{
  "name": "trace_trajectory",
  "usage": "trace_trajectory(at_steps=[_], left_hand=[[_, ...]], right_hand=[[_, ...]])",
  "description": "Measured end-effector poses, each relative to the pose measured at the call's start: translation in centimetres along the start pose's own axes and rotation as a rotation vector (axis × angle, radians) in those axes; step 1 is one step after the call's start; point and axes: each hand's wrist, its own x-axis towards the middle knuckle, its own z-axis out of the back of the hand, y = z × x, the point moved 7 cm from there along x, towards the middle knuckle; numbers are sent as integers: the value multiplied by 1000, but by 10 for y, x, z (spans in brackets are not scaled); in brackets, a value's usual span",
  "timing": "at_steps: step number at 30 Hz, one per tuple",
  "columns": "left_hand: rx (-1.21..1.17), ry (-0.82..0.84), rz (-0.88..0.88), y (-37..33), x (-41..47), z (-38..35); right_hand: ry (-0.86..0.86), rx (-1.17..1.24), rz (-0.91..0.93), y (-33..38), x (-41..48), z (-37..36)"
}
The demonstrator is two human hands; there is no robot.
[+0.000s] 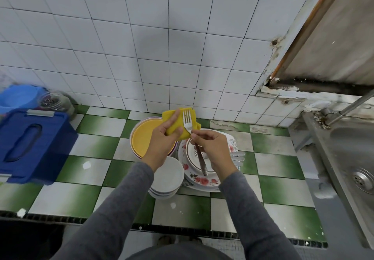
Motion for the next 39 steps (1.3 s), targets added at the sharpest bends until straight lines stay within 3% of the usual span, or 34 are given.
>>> trace_trajectory(at_steps=[3,9,17,28,34,39], left_hand=[[27,50,6,3,-4,-8],[-43,-46,-10,-7,3,5],[-8,-24,-6,-2,-9,-8],[-75,17,9,-3,-3,-17],[-71,103,72,-2,1,-14],[-89,198,135,-7,3,-15]], right_hand=[[-18,17,20,6,5,2],[13,-46,9,2,1,-1],[-31,-28,68,14,8,-2],[-139,-321,219,37,15,-2],[-88,-449,395,51,21,2],[144,-343,392,53,26,3]])
